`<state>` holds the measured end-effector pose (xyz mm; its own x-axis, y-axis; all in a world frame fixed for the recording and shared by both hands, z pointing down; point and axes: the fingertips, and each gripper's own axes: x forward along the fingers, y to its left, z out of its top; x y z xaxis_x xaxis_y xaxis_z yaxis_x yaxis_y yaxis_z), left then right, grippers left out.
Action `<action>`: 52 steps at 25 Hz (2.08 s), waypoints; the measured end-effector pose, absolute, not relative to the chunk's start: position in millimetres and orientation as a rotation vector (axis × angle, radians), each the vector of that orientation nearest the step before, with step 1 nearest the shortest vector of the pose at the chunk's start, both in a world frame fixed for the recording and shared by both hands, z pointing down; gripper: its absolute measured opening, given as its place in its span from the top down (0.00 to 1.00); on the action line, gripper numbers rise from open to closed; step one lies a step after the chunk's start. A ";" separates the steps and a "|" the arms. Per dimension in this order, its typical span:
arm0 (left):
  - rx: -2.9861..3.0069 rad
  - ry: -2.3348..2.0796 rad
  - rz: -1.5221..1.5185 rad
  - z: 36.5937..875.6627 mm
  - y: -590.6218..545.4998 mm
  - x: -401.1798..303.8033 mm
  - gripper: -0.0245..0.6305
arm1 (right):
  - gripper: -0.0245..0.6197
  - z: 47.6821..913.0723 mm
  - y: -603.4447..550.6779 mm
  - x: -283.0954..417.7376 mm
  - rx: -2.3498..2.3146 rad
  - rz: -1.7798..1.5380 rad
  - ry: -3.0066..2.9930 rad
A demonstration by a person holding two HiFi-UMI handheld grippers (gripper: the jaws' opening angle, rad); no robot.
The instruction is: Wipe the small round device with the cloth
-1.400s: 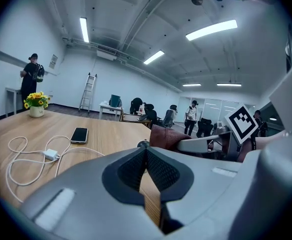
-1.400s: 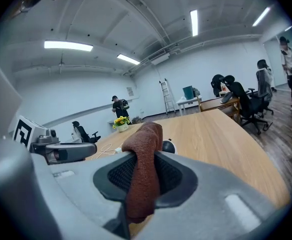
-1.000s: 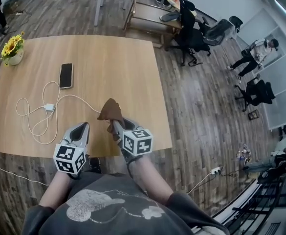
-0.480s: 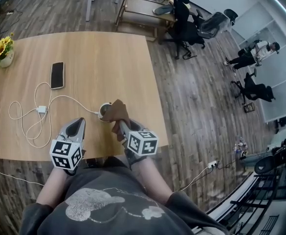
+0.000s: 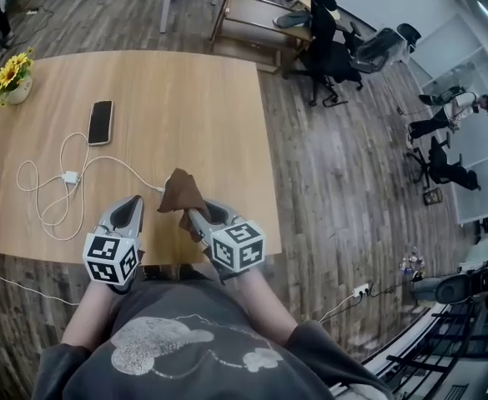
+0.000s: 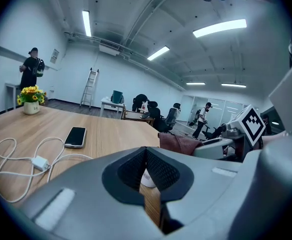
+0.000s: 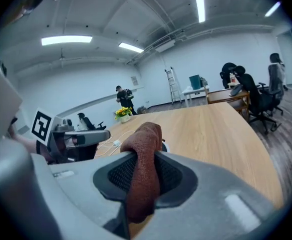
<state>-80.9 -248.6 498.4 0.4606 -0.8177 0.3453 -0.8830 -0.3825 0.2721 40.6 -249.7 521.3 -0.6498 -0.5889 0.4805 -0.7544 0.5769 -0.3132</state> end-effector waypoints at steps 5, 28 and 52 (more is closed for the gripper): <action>2.285 -1.430 0.247 504.3 -244.7 -72.3 0.93 | 0.85 549.9 -236.0 24.3 0.956 0.753 -2.455; 2.229 -1.420 0.293 528.5 -239.1 -86.3 0.93 | 0.85 630.0 -217.5 28.1 0.924 0.897 -2.169; 2.214 -1.461 0.268 523.9 -250.4 -123.1 0.93 | 0.85 579.2 -256.4 -30.2 1.129 0.863 -2.187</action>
<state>-123.1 -250.4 523.9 0.4136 -0.8137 0.4083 -0.9057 -0.3219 0.2759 -30.2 -256.4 579.2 -0.5119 -0.5075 0.6931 -0.8440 0.4474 -0.2957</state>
